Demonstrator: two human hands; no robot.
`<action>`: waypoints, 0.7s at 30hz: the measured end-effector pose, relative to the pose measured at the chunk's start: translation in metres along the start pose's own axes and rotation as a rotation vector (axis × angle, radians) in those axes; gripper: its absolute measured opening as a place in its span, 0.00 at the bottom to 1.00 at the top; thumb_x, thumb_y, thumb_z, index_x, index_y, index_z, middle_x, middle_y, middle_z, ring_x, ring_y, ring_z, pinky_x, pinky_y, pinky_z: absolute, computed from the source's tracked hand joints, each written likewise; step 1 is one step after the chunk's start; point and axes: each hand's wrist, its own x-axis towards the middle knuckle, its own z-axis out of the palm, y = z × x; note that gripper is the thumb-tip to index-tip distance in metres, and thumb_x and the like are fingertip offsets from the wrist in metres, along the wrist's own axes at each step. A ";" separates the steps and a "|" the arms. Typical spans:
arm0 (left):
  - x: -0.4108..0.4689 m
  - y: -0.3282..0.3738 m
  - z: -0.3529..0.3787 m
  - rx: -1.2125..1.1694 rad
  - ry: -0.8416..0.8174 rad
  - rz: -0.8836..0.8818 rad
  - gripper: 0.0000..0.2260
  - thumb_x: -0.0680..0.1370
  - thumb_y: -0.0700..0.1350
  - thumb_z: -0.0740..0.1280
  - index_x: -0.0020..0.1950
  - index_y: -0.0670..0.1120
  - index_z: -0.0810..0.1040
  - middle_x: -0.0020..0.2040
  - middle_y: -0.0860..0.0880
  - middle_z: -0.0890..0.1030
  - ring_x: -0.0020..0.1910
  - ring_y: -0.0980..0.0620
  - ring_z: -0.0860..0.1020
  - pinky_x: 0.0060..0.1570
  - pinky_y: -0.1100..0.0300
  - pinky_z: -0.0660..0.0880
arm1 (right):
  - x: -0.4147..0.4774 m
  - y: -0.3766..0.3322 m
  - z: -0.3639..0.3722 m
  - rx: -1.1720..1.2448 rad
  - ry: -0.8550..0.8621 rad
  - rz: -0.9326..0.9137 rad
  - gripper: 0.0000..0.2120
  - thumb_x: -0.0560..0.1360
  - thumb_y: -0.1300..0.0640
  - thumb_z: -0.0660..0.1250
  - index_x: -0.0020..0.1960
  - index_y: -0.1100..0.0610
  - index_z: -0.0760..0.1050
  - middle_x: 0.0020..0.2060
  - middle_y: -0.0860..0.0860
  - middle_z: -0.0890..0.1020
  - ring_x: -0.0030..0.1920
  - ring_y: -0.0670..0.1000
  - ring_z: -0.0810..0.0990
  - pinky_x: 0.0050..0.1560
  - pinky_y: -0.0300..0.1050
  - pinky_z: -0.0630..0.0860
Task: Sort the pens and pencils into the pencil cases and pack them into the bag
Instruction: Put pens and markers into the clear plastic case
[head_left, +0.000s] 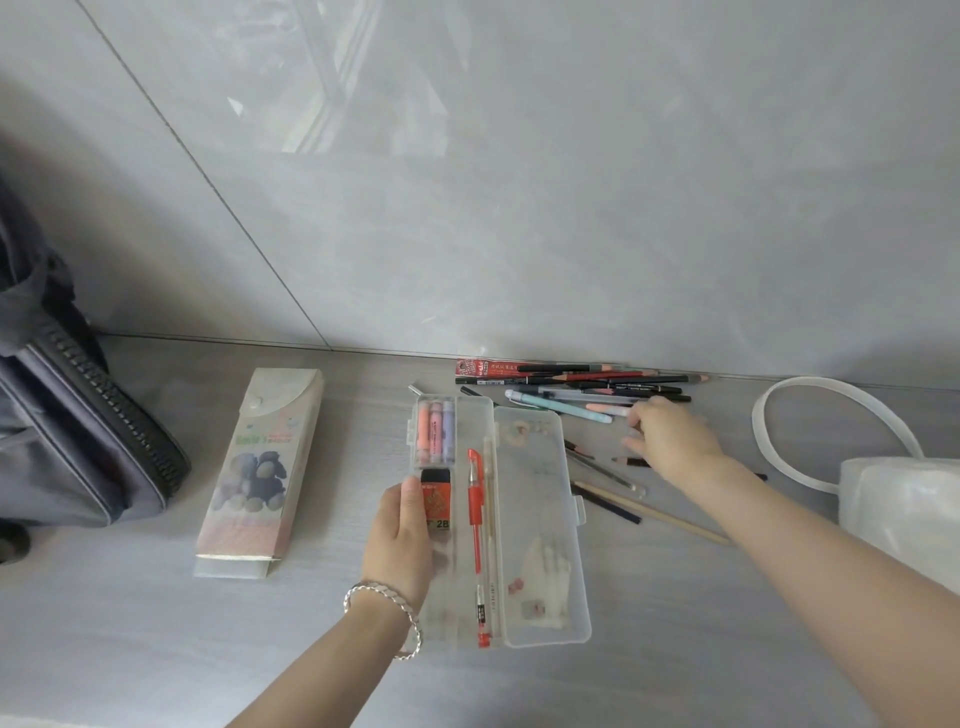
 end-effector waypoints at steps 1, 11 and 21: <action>-0.001 -0.001 0.000 0.004 0.001 -0.001 0.16 0.81 0.51 0.49 0.52 0.42 0.70 0.36 0.44 0.77 0.25 0.49 0.72 0.19 0.70 0.68 | 0.000 -0.001 0.000 0.040 -0.004 0.005 0.11 0.77 0.51 0.63 0.54 0.57 0.75 0.53 0.54 0.75 0.53 0.55 0.75 0.45 0.45 0.67; -0.004 -0.002 -0.002 0.023 0.004 -0.010 0.16 0.81 0.52 0.49 0.50 0.43 0.70 0.35 0.45 0.77 0.25 0.50 0.72 0.24 0.64 0.70 | 0.019 -0.018 0.003 -0.038 0.162 -0.165 0.16 0.79 0.50 0.56 0.60 0.59 0.72 0.52 0.56 0.74 0.51 0.56 0.74 0.44 0.49 0.73; -0.008 -0.002 -0.001 0.024 0.020 -0.012 0.17 0.81 0.51 0.49 0.51 0.41 0.71 0.35 0.45 0.77 0.25 0.50 0.72 0.18 0.71 0.68 | 0.023 -0.016 0.004 -0.329 0.010 -0.183 0.09 0.77 0.61 0.60 0.56 0.61 0.72 0.47 0.55 0.69 0.48 0.55 0.73 0.39 0.46 0.67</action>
